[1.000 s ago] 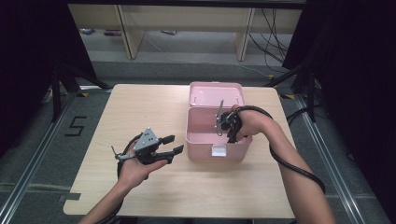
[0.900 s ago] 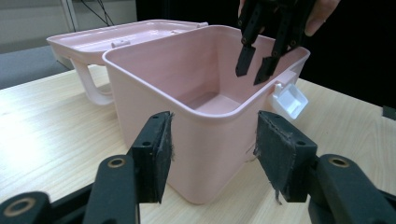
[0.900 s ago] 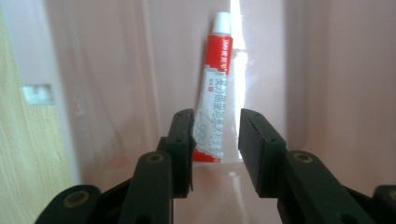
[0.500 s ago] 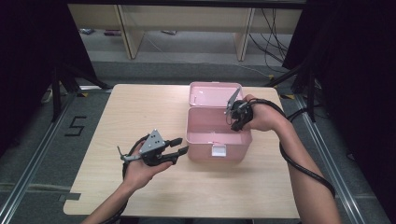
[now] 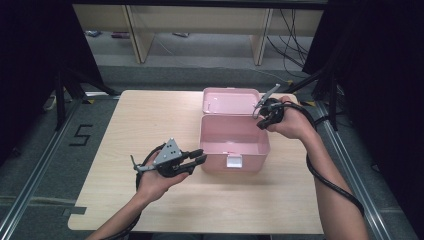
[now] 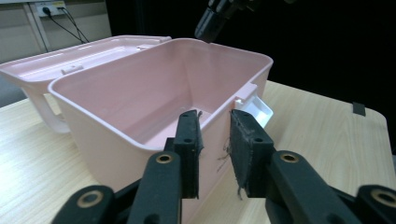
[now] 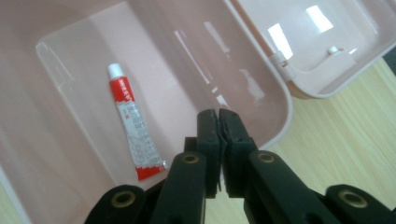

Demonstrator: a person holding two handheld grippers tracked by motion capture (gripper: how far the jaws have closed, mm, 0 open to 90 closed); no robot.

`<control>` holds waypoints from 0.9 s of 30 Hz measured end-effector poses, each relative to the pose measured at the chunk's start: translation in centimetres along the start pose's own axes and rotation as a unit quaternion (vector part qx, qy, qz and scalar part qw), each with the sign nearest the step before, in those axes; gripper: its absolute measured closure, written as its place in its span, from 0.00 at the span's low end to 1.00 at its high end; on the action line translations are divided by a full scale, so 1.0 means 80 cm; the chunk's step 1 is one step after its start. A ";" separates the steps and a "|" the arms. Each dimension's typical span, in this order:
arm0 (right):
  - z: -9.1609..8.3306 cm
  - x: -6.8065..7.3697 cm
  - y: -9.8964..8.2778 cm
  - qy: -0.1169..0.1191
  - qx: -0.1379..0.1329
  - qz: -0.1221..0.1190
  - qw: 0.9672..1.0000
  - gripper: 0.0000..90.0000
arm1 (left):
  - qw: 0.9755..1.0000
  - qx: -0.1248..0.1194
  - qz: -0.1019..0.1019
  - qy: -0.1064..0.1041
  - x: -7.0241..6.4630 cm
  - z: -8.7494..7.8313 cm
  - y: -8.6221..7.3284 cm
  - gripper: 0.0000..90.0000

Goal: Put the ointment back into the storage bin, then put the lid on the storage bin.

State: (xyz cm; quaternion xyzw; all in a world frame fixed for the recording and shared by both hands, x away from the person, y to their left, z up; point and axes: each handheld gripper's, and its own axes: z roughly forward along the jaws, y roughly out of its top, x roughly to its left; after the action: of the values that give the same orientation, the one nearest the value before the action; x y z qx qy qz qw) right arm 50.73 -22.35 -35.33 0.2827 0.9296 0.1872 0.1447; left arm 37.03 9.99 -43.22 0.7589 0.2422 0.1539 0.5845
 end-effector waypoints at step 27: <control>0.007 -0.050 0.002 -0.047 -0.066 0.164 0.983 0.81 | 0.997 0.016 0.030 -0.063 -0.033 0.045 0.006 0.97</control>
State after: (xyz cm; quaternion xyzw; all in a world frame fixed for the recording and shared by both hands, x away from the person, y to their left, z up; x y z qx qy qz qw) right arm 54.22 -24.38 -35.10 0.4296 0.8484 0.2558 0.1740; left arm 36.77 5.52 -43.55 0.7833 0.1850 0.1193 0.5814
